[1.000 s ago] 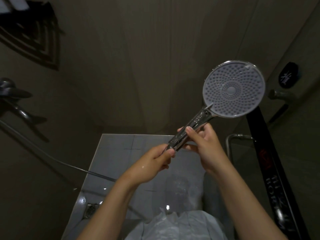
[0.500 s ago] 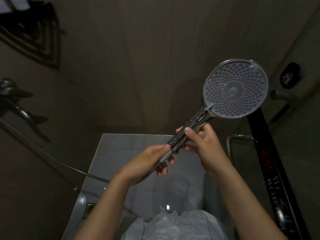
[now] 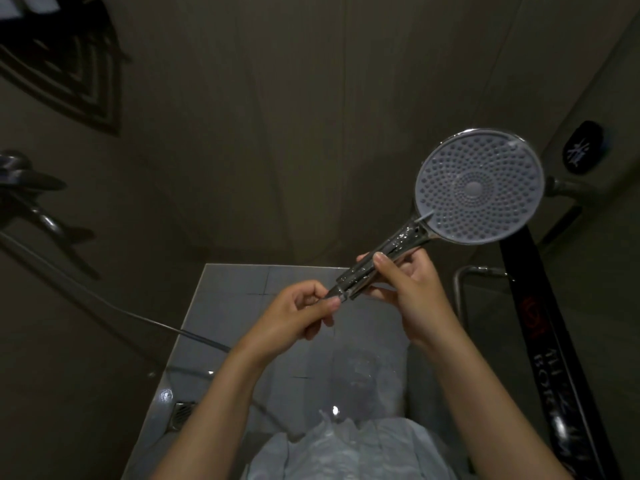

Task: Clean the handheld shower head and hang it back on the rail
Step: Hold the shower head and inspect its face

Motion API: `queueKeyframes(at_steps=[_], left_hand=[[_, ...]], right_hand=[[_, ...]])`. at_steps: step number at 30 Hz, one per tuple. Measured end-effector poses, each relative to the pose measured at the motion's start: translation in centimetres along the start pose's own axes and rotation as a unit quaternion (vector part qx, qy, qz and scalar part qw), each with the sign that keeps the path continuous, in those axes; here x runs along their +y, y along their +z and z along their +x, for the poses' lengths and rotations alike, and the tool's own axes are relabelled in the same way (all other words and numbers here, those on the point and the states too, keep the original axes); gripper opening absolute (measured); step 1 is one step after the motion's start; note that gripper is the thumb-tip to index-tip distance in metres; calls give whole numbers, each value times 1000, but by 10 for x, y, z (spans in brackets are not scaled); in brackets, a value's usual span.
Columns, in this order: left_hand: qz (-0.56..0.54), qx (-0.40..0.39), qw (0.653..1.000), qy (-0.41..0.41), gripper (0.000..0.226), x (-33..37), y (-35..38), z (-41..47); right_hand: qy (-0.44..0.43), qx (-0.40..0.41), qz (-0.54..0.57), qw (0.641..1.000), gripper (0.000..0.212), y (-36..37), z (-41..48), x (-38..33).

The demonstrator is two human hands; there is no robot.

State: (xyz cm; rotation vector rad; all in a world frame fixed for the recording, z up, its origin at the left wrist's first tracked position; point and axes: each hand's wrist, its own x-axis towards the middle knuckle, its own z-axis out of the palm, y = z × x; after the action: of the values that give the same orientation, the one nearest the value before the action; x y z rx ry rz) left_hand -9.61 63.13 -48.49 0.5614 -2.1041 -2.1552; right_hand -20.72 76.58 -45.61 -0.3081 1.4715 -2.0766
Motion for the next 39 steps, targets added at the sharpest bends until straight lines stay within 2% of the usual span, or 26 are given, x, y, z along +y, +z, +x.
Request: queueKeyframes(at_steps=[5,8,13,16,20,32,39], left_hand=[[47,-21,998,-22,35,6,5,-4],[19,-23,999,-25,37,5,6,-6],[-18,0,1000,-26,17,2,0,-9],[-10,33,999,-31,26,0,1,-8],[-8,49,998,-26,25,-2,0,-7],[2,-10,1000,-6,15,-1,-1,-4],[43,-36,998,-26,32,-1,2,-4]], right_hand=[[9,6,1,1000,12,-4,0,-1],[10,10,-5,1000,13,-5,0,1],[8,6,7,1000,12,-3,-2,3],[9,5,-3,1000,12,-3,-2,3],[8,9,-8,1000,11,-4,-1,4],[3,23,-12,1000,12,-5,2,2],[7,24,-14,1000,12,-7,2,2]])
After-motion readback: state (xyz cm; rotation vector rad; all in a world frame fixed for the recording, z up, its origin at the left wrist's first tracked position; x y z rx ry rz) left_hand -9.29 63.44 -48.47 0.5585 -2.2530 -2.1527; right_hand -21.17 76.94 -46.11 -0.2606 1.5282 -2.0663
